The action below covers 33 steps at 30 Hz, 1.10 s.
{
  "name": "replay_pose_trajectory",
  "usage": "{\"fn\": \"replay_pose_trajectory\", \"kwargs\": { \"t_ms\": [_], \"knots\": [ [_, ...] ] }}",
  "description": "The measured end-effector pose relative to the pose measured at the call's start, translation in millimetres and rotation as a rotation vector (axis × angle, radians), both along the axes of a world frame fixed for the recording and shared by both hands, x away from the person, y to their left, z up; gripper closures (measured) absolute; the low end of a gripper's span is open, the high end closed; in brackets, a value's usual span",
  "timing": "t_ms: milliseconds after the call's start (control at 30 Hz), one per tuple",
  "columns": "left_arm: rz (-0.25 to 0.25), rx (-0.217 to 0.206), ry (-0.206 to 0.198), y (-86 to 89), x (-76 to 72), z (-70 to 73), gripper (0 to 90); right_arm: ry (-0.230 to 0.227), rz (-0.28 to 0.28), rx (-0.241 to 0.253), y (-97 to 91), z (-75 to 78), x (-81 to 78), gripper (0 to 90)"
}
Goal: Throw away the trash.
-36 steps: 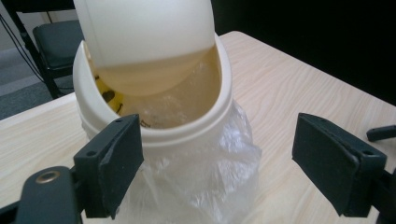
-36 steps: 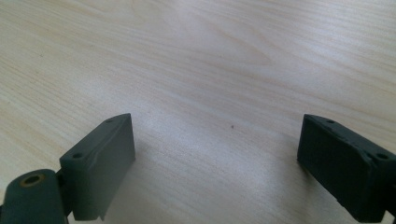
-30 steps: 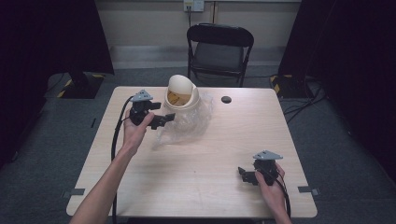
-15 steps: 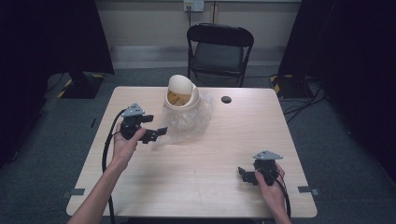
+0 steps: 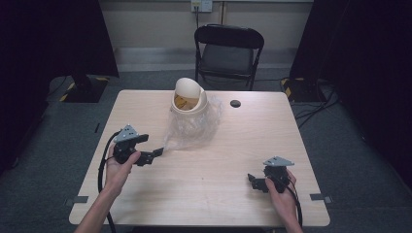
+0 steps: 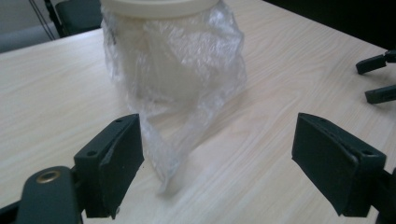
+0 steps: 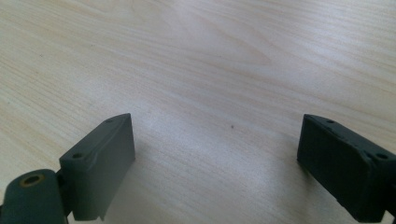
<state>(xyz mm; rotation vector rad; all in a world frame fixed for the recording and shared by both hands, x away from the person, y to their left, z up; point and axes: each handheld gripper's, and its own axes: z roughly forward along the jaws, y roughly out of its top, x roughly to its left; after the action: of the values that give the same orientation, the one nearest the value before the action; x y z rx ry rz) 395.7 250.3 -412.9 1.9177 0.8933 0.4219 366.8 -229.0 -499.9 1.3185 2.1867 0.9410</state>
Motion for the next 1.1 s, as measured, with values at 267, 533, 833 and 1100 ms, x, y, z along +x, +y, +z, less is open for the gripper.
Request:
{"fn": "replay_pose_trajectory", "kwargs": {
  "t_ms": [267, 533, 833, 1100],
  "knots": [
    [0.032, 0.012, 0.027, 15.7, -14.3, -14.3, 16.2, 0.000, 0.000, 0.000, 0.0, 0.0, 0.0, 10.1],
    [0.060, 0.055, 0.096, 30.3, -28.6, -45.5, 16.2, -0.001, -0.001, -0.001, 0.1, 0.0, -0.1, 10.1],
    [0.120, 0.129, 0.170, 41.9, -34.0, -73.2, 16.5, -0.001, -0.001, -0.001, 0.1, 0.0, 0.0, 10.1],
    [0.142, 0.197, 0.136, 36.8, -36.0, -87.7, 15.3, -0.002, -0.002, -0.002, 0.1, 0.0, -0.1, 10.1]
  ]
}}
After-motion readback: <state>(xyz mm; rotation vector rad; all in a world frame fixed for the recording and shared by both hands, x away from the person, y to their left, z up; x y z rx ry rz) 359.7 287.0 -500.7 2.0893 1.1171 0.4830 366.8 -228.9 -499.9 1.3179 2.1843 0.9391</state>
